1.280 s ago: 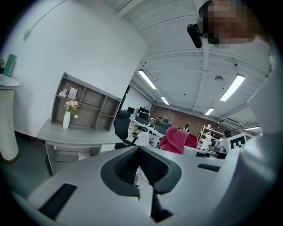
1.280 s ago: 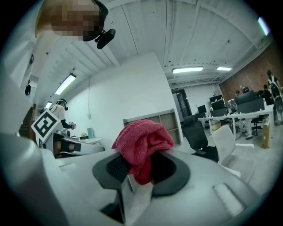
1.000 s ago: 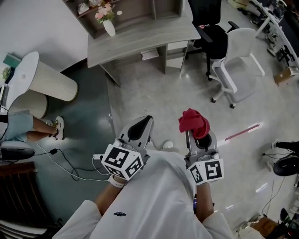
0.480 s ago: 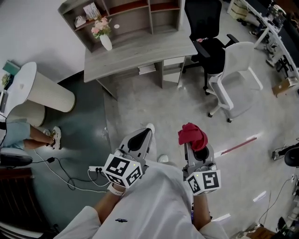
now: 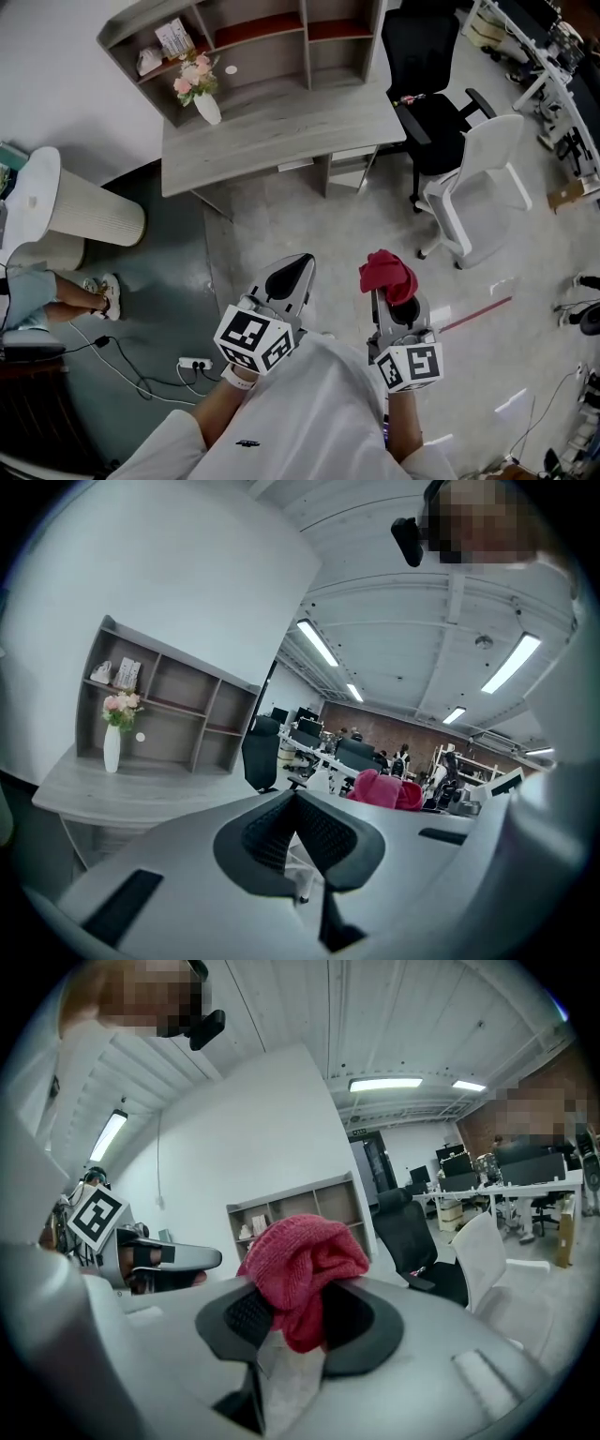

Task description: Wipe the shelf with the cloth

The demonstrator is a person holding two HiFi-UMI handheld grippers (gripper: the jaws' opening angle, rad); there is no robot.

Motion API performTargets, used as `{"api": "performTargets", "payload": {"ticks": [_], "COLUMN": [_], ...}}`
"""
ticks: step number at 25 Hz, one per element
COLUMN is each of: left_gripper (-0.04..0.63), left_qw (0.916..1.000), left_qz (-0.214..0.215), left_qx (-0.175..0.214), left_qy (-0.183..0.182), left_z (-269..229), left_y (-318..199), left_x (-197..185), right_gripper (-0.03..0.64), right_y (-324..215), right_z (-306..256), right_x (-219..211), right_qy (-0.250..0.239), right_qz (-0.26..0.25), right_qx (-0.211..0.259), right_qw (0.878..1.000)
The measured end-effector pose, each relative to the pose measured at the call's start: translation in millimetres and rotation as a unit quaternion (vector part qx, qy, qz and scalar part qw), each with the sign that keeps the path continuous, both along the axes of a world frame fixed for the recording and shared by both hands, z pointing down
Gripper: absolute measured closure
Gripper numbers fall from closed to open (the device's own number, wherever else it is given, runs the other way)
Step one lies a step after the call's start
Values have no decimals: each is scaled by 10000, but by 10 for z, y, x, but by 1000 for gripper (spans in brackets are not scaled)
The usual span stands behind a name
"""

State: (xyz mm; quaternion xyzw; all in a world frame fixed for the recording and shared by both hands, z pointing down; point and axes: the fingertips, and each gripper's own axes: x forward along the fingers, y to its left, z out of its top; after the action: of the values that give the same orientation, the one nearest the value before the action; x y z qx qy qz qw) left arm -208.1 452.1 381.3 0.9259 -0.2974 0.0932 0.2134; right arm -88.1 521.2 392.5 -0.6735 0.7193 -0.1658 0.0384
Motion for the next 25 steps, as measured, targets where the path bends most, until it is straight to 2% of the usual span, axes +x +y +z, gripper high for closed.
{"api": "performTargets", "payload": {"ticks": [6,13,20,25], "left_gripper": [594,594,594,594], "left_qw": [9999,9999,9999,9998], "left_qz": [119,15,-34,-26], "left_qx": [-37,49,-26,-64], "left_qy": [25,108,167,169], "left_z": [-40,-118,-37,-3], "left_y": [-850,-1786,-2314,-2599], "left_x": [108,-38,-147,-5], "right_gripper": [483,483,483,483], "right_y": [-862,-1772,-2312,-2617], "right_z": [-84,-171,-174,-141], "right_x": [125,88,7,146], "right_qy": [-31,119,264,312], "right_qz": [188,282,244,170], "right_qx": [80,173,156,120], "right_qw": [9998,9994,9992,9993]}}
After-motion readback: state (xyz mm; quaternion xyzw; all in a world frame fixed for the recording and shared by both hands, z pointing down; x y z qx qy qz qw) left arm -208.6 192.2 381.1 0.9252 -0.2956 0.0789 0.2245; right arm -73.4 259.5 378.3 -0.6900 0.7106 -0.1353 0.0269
